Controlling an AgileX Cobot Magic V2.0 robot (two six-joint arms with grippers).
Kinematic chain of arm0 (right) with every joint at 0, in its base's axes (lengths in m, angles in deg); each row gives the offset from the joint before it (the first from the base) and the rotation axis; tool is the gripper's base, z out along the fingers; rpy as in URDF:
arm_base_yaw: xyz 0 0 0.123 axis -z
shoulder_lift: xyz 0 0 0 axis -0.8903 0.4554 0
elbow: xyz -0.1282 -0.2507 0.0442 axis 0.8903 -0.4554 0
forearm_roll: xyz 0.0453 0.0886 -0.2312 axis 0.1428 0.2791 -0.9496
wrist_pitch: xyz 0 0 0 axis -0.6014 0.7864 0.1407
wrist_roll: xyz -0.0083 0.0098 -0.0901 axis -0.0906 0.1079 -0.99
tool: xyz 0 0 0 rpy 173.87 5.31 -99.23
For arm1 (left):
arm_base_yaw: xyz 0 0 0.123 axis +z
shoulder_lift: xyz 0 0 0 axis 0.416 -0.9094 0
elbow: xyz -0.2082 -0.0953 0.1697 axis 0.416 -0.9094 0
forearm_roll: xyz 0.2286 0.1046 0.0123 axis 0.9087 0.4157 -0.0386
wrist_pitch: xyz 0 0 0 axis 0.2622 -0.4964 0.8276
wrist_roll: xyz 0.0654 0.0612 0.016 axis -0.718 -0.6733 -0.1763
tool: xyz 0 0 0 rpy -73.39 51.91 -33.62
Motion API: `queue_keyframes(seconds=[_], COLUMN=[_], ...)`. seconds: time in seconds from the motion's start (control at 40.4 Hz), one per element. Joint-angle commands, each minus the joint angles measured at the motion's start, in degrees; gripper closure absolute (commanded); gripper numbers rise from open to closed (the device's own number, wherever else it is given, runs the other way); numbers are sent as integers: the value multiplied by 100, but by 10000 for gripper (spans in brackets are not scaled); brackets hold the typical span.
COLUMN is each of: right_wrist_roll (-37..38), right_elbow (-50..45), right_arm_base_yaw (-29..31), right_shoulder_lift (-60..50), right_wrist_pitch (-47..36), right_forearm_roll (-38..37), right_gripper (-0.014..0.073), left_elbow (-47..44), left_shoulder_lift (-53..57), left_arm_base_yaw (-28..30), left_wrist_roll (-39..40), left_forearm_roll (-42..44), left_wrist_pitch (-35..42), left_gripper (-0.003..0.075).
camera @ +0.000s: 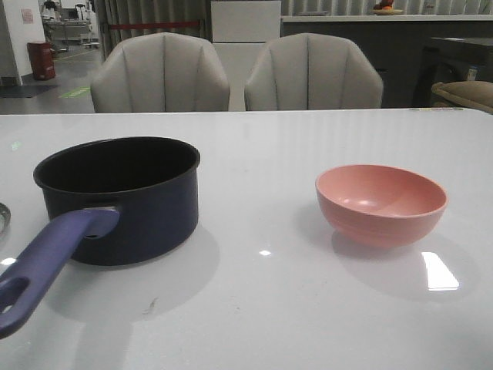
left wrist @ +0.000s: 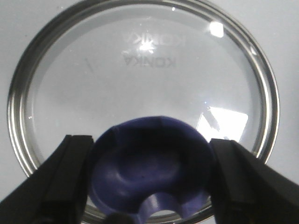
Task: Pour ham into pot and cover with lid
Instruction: 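Grasp the purple lid knob with the left gripper and lift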
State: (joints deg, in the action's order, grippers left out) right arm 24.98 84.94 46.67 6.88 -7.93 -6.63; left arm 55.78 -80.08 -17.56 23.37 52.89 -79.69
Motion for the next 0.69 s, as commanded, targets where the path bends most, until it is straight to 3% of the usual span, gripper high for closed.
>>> queue_keyframes(seconds=[0.0,0.372,0.669], right_wrist_roll=[-47,-47,-47], right_elbow=[167,167,167], right_arm_base_yaw=[-4,-4,-4], right_shoulder_lift=[40,40,40], right_wrist_pitch=[-442,-442,-442], right_forearm_roll=[41,41,41], right_gripper=[448,448,448], left_elbow=[304,807,1358], left_shoulder_lift=[312,858,1226], left_arm_base_yaw=[-2,-160,-1268], left_wrist_roll=[47,-138,-590], left_forearm_roll=[-16,-224,-422], left_wrist_pitch=[-110,-298,-391], left_gripper=[460,460,460])
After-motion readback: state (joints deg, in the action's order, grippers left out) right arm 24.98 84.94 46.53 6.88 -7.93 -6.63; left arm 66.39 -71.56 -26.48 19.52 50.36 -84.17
